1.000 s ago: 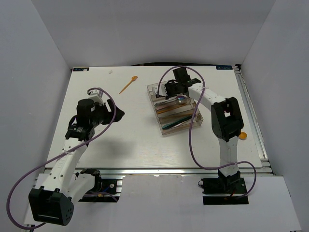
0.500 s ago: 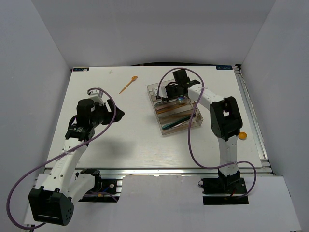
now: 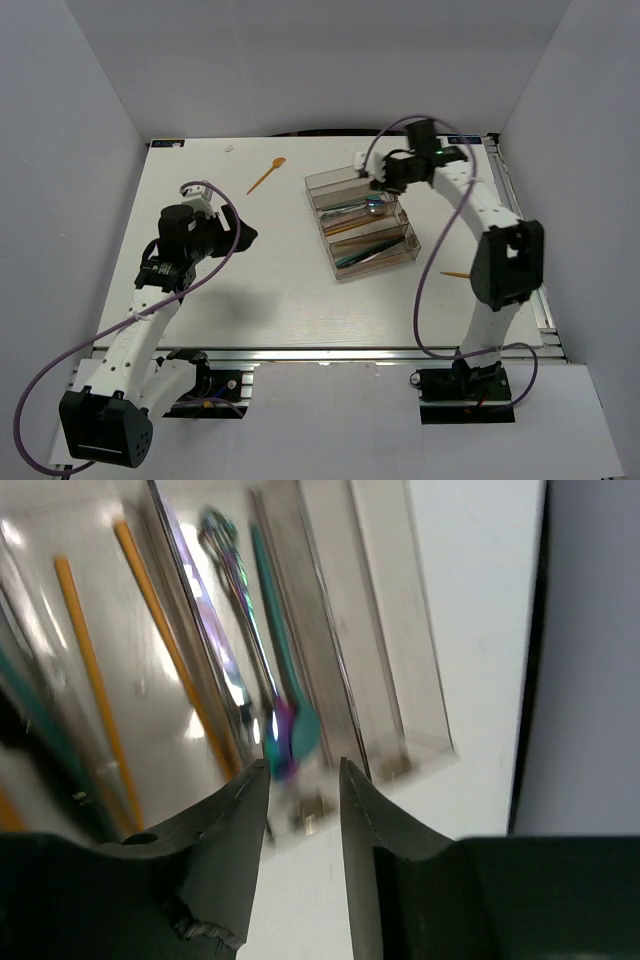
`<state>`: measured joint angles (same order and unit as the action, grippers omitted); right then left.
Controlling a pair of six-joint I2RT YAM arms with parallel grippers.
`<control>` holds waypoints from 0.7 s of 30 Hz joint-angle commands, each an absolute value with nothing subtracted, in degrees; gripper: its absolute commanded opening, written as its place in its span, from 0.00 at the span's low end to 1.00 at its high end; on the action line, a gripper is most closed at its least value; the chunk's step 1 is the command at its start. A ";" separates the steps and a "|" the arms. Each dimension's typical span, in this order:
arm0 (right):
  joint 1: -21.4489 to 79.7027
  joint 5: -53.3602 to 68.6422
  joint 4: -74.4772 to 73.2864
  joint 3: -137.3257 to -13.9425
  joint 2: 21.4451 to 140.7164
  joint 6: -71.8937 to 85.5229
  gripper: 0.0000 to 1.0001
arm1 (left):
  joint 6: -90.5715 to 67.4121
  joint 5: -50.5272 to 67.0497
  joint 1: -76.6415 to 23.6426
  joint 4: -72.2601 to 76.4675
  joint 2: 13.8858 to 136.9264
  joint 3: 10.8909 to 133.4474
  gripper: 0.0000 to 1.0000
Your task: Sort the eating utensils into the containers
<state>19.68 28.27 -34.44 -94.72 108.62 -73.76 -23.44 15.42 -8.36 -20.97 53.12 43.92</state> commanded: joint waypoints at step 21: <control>-10.72 5.54 -44.57 -55.38 88.67 -81.47 0.88 | -20.21 22.59 -7.82 -15.55 61.61 45.79 0.82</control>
<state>-10.66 9.08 -51.00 -56.73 89.45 -79.50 -21.04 20.67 -8.05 -16.67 61.69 43.68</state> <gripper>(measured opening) 0.887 0.821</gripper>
